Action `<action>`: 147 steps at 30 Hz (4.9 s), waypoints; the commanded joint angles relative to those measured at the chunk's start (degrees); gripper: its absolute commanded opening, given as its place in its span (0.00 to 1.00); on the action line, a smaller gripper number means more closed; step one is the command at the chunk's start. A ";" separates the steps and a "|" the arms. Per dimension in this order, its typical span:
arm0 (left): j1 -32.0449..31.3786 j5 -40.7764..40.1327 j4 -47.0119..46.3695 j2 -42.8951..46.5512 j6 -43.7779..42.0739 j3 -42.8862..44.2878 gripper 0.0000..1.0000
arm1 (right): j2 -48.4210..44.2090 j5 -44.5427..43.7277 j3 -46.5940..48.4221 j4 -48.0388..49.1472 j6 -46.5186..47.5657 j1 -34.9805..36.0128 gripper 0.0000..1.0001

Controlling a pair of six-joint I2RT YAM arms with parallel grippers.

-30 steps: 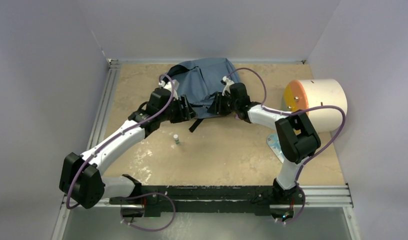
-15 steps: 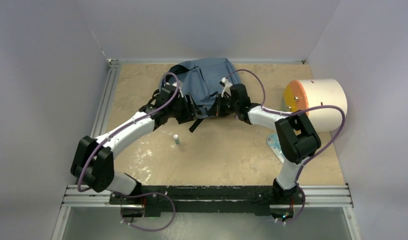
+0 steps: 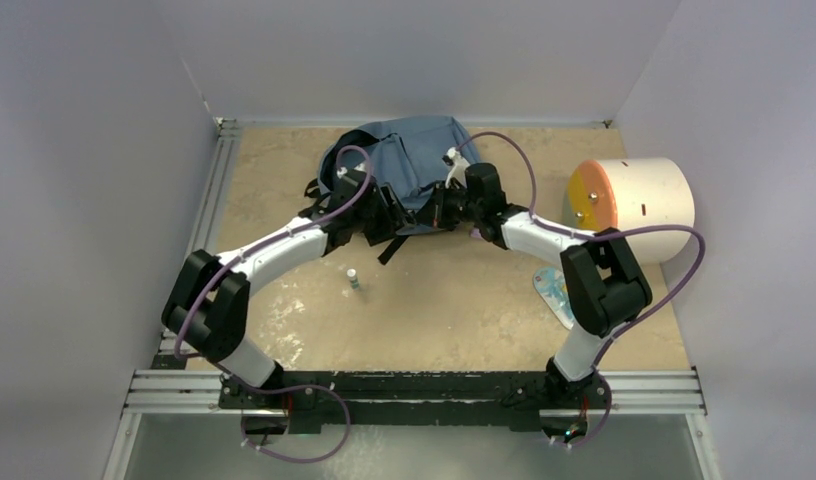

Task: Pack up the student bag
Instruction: Zip the student bag at the center of the board.

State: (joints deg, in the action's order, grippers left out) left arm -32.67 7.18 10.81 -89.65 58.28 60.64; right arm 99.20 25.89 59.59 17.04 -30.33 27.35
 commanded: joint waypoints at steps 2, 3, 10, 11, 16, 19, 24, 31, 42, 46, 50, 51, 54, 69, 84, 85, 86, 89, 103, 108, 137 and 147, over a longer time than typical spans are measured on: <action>-0.10 -4.11 -5.60 -2.13 7.61 1.61 0.58 | -2.53 3.32 -1.52 5.56 -3.38 -0.10 0.00; -0.06 -4.18 -6.77 -2.53 8.95 1.29 0.58 | -2.44 3.37 -1.70 5.87 -3.58 -0.06 0.00; -0.06 -2.43 -14.40 -4.96 13.97 0.15 0.58 | -2.64 3.89 -2.42 6.51 -4.21 -0.10 0.00; -0.07 -2.11 -14.83 -5.41 14.04 0.41 0.57 | -2.69 3.90 -2.46 6.45 -4.21 -0.10 0.00; -0.11 -0.70 -14.92 -7.34 15.24 0.78 0.49 | -2.95 3.99 -2.46 6.43 -4.21 -0.11 0.00; 0.04 -0.63 -15.29 -7.21 17.89 -0.86 0.48 | -2.88 4.37 -2.79 7.09 -4.12 -0.11 0.00; 0.70 -1.39 -19.09 -5.17 20.98 -4.21 0.56 | -2.69 4.52 -3.48 7.31 -4.19 -0.11 0.00; 1.51 -3.11 -24.07 -1.08 23.69 -8.10 0.57 | -2.19 4.65 -3.69 7.35 -4.06 -0.11 0.00; 2.20 -1.29 -23.92 -3.13 23.87 -7.28 0.56 | -2.45 4.35 -2.83 5.90 -3.42 -0.09 0.00; 2.11 0.01 -24.06 -4.67 24.10 -6.39 0.55 | -2.90 4.34 -2.40 5.67 -3.42 -0.11 0.00; 1.80 0.94 -24.69 -5.54 23.85 -5.93 0.51 | -3.13 4.33 -1.95 5.39 -3.26 -0.10 0.00; 1.68 0.99 -24.69 -5.86 23.93 -5.66 0.50 | -3.13 4.30 -1.87 5.38 -3.32 -0.11 0.00; 1.38 1.33 -25.15 -6.82 24.19 -5.09 0.46 | -3.20 4.26 -1.66 5.42 -3.25 -0.11 0.00; -0.07 3.57 -26.80 -9.12 24.61 -3.65 0.25 | -2.96 4.08 -1.08 4.45 -2.85 -0.11 0.00; -0.05 2.73 -27.19 -10.16 23.04 -2.53 0.00 | -5.63 1.52 -2.03 1.98 -1.27 -0.06 0.11; -0.04 2.55 -26.79 -9.93 22.47 -2.54 0.00 | -6.52 -0.32 -2.36 1.56 -1.24 -0.10 0.18; -0.04 2.17 -26.35 -9.60 21.82 -2.55 0.00 | -7.49 -2.65 -2.89 1.18 -1.42 -0.21 0.26; -0.03 0.72 -23.79 -8.54 18.55 -2.10 0.00 | -11.11 -9.61 -4.56 0.97 -3.47 -0.53 0.41; -0.03 0.04 -11.11 -9.34 6.58 3.49 0.00 | -11.21 -24.38 -11.08 3.04 -18.89 -0.90 0.70; -0.07 -0.02 -10.90 -8.97 6.23 3.74 0.00 | -9.21 -25.71 -12.08 4.45 -21.02 -0.96 0.71; 13.39 -0.01 1.69 1.51 -3.70 6.73 0.00 | -4.02 -33.12 -11.29 4.87 -17.90 -3.79 0.00; 21.46 -3.40 7.59 3.45 -13.05 10.74 0.00 | -5.42 -36.42 -11.12 2.87 -15.69 -4.31 0.00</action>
State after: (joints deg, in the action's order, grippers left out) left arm -15.57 8.10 17.85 -88.88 51.16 67.24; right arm 96.47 -2.74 47.92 21.76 -49.28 24.91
